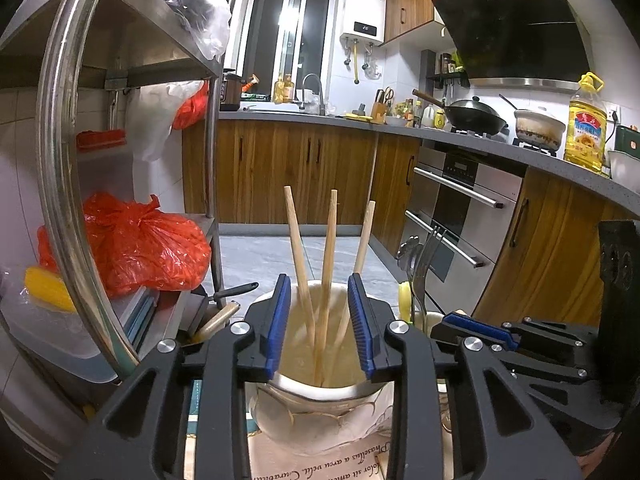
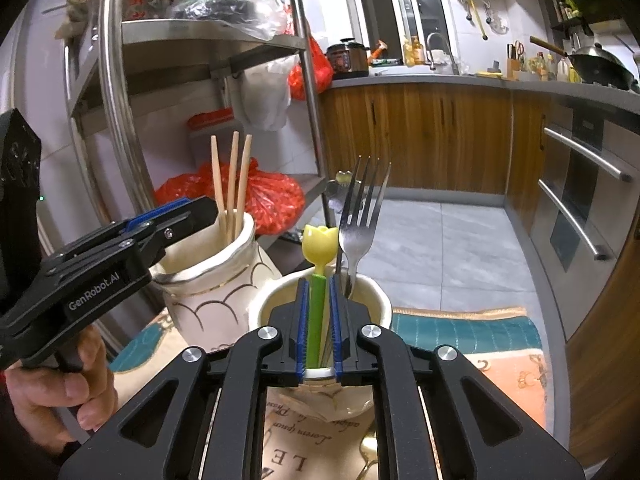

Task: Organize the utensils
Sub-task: 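Drop the chopstick into the large pot while the right tool drops the fork into the small pot, then withdraw both open tools from the vase back over the table, then grasp a fourth wooden chopstick with the left tool while the right tool grasps the green-handled yellow spoon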

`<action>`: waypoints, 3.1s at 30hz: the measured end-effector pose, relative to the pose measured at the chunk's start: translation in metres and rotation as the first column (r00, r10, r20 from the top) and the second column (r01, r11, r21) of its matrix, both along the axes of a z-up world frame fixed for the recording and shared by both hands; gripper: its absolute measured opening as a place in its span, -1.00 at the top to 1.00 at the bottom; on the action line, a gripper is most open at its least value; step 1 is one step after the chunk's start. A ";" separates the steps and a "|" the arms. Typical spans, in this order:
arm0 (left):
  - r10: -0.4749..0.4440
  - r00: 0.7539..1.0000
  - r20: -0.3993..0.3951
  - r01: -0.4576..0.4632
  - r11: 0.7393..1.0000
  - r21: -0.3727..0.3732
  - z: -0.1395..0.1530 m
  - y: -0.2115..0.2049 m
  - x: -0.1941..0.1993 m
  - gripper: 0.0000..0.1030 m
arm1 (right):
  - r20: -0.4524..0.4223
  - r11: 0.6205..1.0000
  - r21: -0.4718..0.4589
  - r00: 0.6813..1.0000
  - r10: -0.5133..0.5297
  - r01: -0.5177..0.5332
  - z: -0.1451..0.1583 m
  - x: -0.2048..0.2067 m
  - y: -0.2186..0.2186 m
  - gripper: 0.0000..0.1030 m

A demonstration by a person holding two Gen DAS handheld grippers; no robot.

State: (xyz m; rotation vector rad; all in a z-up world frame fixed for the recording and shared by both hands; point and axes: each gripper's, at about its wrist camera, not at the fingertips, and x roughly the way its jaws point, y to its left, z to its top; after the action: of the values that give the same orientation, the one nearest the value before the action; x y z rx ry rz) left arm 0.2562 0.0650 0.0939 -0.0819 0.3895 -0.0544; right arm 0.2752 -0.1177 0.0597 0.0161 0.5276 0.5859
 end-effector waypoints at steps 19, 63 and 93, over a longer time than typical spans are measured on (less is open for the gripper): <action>0.016 1.000 0.011 -0.016 1.000 0.001 0.008 0.023 -0.045 -0.15 | 0.053 1.000 -0.021 0.999 -0.015 0.016 0.014 -0.026 -0.022 0.42; -0.244 0.848 -0.470 0.324 0.941 0.096 -0.103 -0.045 -0.081 -0.12 | -0.249 0.965 -0.236 0.967 0.049 -0.110 -0.075 -0.115 -0.057 0.39; -0.273 0.792 -0.546 0.386 0.917 0.101 -0.100 -0.032 -0.075 0.69 | -0.395 0.875 -0.422 0.917 0.059 -0.238 -0.065 -0.106 -0.062 0.59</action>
State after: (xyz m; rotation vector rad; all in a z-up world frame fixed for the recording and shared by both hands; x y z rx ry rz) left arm 0.1812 0.0332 -0.0066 0.1890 0.9570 -0.3467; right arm 0.1695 -0.1796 -0.0058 -0.3810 1.0400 0.6004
